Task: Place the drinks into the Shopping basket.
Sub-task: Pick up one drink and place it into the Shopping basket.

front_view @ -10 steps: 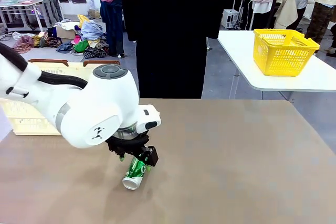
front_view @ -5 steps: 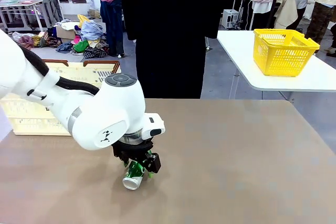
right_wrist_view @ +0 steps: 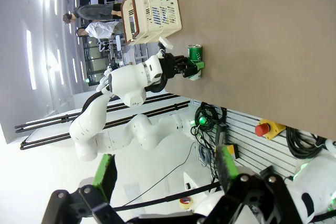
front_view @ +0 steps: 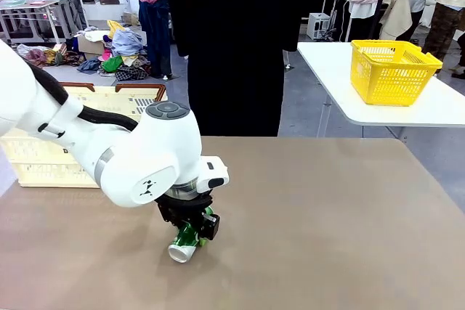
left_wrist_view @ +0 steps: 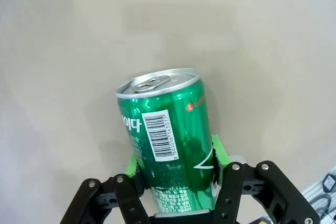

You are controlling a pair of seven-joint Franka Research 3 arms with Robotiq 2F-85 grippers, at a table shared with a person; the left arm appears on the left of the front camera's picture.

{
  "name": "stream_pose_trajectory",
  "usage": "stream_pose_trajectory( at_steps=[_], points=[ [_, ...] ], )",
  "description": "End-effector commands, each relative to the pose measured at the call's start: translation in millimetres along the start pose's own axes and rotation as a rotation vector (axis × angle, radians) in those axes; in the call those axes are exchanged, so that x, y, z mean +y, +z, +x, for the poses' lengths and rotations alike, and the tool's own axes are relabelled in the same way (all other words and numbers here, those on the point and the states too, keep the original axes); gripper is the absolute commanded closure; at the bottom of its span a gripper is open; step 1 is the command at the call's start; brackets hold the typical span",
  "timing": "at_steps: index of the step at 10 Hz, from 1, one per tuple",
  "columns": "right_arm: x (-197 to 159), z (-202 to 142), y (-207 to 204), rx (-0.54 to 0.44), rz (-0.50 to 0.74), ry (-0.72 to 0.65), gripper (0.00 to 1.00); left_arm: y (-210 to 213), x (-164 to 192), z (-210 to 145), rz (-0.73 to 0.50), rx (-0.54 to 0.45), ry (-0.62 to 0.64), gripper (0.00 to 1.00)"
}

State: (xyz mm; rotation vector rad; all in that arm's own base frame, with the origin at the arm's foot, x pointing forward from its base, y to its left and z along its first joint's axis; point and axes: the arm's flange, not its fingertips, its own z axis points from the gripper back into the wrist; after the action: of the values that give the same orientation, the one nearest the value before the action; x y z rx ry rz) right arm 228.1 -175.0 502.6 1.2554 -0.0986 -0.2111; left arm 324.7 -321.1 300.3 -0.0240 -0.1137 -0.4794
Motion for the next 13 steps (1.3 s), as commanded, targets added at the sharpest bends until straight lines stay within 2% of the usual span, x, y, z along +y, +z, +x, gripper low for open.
stream_pose_trajectory(
  at_steps=[1,5,7,8,9,10,11,13],
  points=[
    [-1,-2,3,0.008,-0.007,0.019,0.0,-2,0,4,0.014,0.008,-0.007,1.0],
    [-1,-2,3,0.008,-0.007,0.019,0.0,23,3,-2,-0.015,-0.001,-0.003,1.0],
    [-1,-2,3,0.008,-0.007,0.019,0.0,89,6,-16,-0.056,0.011,0.046,1.0],
    [-1,-2,3,0.008,-0.007,0.019,0.0,133,8,-25,-0.083,0.055,0.083,1.0],
    [-1,-2,3,0.008,-0.007,0.019,0.0,176,11,-34,-0.099,0.095,0.057,1.0],
    [-1,-2,3,0.008,-0.007,0.019,0.0,217,15,-48,-0.083,0.058,0.094,1.0],
    [-1,-2,3,0.008,-0.007,0.019,0.0,241,16,-61,-0.068,0.002,0.168,1.0],
    [-1,-2,3,0.008,-0.007,0.019,0.0,256,17,-85,-0.054,-0.076,0.183,1.0]
  ],
)
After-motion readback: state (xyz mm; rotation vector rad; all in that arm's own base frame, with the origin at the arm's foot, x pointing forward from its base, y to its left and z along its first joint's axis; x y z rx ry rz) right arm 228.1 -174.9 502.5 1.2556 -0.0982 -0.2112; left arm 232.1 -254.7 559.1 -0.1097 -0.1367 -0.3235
